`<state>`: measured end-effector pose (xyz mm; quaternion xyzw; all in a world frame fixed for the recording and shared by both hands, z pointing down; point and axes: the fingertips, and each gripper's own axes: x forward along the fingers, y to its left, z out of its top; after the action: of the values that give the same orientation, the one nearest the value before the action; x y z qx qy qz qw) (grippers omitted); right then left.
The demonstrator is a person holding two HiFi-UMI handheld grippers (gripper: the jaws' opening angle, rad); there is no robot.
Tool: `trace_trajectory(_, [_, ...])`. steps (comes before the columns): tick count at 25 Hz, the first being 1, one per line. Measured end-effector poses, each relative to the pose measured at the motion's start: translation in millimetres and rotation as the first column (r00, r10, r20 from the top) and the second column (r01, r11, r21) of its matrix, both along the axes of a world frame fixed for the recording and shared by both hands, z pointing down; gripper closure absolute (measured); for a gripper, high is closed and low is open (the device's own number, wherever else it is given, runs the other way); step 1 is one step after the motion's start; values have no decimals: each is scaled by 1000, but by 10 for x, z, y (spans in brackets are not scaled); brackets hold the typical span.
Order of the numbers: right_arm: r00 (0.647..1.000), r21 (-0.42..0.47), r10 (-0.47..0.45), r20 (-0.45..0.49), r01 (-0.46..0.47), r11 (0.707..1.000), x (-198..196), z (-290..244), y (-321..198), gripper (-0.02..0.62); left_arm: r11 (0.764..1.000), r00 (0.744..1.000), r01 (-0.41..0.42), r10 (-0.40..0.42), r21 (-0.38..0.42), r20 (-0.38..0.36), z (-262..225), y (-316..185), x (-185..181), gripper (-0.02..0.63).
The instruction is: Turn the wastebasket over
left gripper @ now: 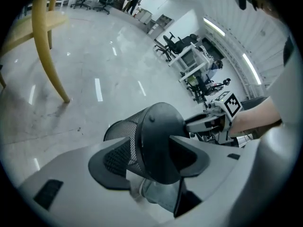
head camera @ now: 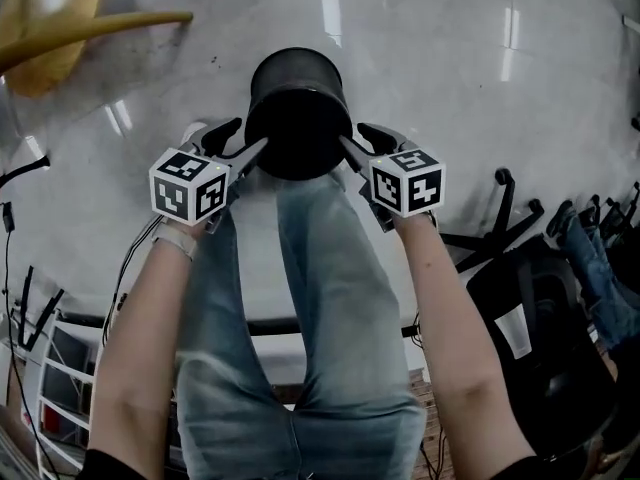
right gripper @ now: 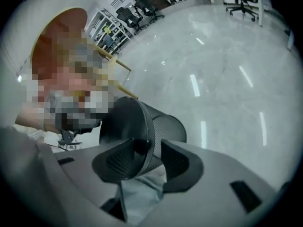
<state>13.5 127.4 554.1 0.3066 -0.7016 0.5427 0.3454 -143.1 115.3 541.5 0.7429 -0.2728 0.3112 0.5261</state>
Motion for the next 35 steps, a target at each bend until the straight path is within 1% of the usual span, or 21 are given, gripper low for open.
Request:
trace_trajectory(2, [998, -37, 19, 59, -17, 999, -47, 35, -12, 428, 1000, 1000, 4, -4, -18, -7, 86, -3, 36, 356])
trace_trajectory(4, [996, -45, 21, 89, -17, 999, -60, 33, -17, 428, 999, 1000, 24, -24, -24, 8, 130, -3, 51, 357])
trace_trajectory(8, [994, -33, 22, 106, -18, 999, -31, 31, -27, 430, 997, 996, 76, -74, -33, 49, 124, 20, 50, 383])
trace_trajectory(11, [994, -14, 24, 104, -23, 1000, 35, 28, -68, 436, 996, 996, 73, -70, -48, 59, 81, 82, 115, 383])
trace_trajectory(14, [994, 6, 44, 102, -45, 999, 207, -1, -108, 442, 996, 996, 75, -73, -42, 44, -39, 152, 281, 384])
trace_trajectory(17, [994, 38, 65, 83, -69, 997, 491, -29, -212, 450, 999, 999, 45, -45, -15, -9, -218, 170, 561, 383])
trace_trajectory(19, [994, 54, 83, 71, -87, 995, 720, -25, -286, 457, 1000, 997, -12, 12, 3, -72, -354, 204, 801, 383])
trace_trajectory(21, [993, 63, 103, 58, -107, 992, 956, -2, -357, 463, 997, 984, -78, 81, 24, -158, -498, 238, 1051, 383])
trace_trajectory(22, [992, 66, 111, 53, -114, 991, 1060, 12, -387, 465, 995, 975, -91, 97, 38, -201, -560, 231, 1143, 383])
trace_trajectory(23, [992, 67, 116, 50, -119, 991, 1145, 25, -408, 465, 995, 968, -80, 90, 54, -232, -598, 200, 1188, 383])
trace_trajectory(24, [992, 66, 118, 51, -121, 990, 1211, 37, -421, 465, 997, 968, -50, 64, 65, -243, -592, 154, 1175, 383])
trace_trajectory(25, [991, 63, 123, 54, -126, 990, 1263, 51, -432, 466, 998, 972, -9, 24, 67, -232, -534, 106, 1107, 382])
trace_trajectory(27, [988, 63, 142, 58, -146, 987, 1353, 81, -470, 465, 996, 983, 86, -78, 37, -168, -296, 39, 859, 363])
trace_trajectory(28, [986, 67, 156, 58, -160, 985, 1397, 99, -499, 466, 991, 982, 135, -133, 9, -132, -150, 24, 715, 353])
trace_trajectory(30, [982, 76, 179, 60, -183, 980, 1473, 129, -545, 468, 975, 972, 218, -222, -50, -73, 128, 43, 454, 334])
trace_trajectory(33, [984, 82, 171, 54, -175, 981, 1568, 184, -545, 474, 952, 958, 282, -286, -117, -20, 486, 144, 217, 310])
trace_trajectory(34, [987, 88, 155, 39, -158, 984, 1600, 224, -541, 497, 945, 953, 297, -302, -136, -17, 600, 159, 182, 305])
trace_trajectory(35, [990, 96, 137, 18, -139, 986, 1626, 279, -539, 536, 937, 947, 313, -320, -158, -23, 710, 164, 170, 301])
